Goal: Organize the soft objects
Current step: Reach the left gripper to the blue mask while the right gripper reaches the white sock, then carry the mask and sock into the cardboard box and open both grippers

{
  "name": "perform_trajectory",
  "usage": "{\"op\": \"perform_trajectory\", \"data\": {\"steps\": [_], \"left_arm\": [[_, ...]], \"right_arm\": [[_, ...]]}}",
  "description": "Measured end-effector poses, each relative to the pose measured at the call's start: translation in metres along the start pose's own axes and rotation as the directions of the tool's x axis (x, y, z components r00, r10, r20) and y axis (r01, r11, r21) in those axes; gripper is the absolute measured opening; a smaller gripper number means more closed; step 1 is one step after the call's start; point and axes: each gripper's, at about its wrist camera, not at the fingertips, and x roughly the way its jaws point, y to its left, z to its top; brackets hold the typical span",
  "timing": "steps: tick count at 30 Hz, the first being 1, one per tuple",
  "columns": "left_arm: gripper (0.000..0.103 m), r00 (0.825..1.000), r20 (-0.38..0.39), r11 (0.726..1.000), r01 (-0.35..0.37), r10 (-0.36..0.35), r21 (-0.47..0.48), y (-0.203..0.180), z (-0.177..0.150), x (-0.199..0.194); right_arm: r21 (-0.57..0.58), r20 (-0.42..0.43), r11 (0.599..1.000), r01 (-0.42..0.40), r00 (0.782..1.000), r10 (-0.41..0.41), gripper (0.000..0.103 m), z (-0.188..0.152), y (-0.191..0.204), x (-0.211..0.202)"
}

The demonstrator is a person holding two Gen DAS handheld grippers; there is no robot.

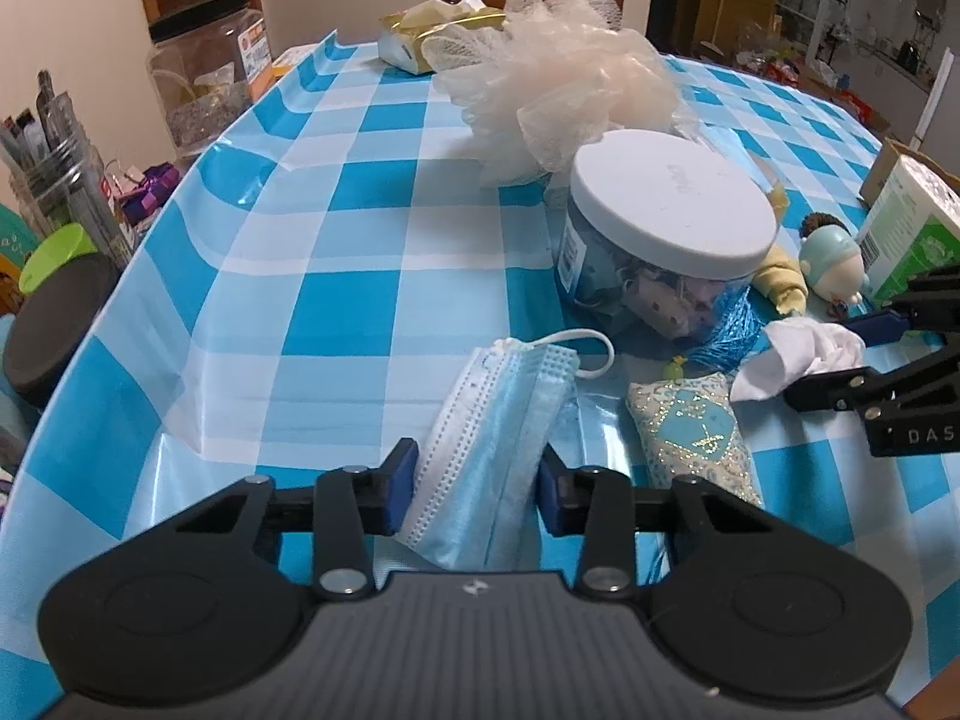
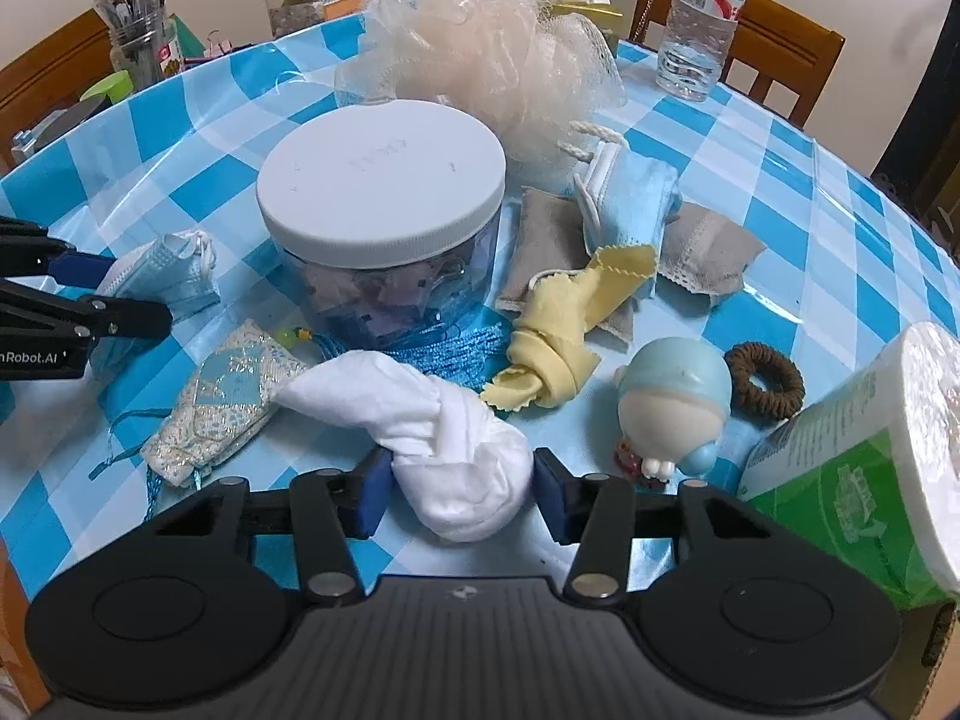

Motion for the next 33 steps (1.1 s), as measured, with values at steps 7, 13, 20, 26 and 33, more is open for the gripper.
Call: {"op": "perform_trajectory", "data": {"steps": [7,13,20,26,33], "left_arm": [[0.032,1.0,-0.016,0.999,0.013,-0.012,0.048,-0.001,0.005,-0.011],[0.029,0.998,-0.042,0.994,0.059,-0.055,0.091,-0.005,0.012,-0.032],[0.027,0.991,-0.048,0.975,0.135,-0.129,0.174,-0.026,0.025,-0.067],[0.027,0.974,-0.035,0.947,0.224,-0.222,0.231,-0.055,0.038,-0.097],[0.027,0.953,-0.015,0.905,0.294,-0.304,0.308,-0.104,0.062,-0.114]], "right_arm": [[0.024,-0.014,1.0,-0.005,1.0,0.005,0.054,-0.004,0.0,-0.012],[0.024,-0.012,1.0,-0.012,1.0,0.013,0.054,-0.009,0.003,-0.036],[0.043,0.017,0.999,0.004,1.0,-0.004,0.054,-0.014,-0.001,-0.081],[0.098,0.044,0.995,0.021,0.999,-0.025,0.054,-0.025,-0.017,-0.122],[0.19,0.073,0.975,0.116,0.989,-0.132,0.054,-0.046,-0.061,-0.161]]}}
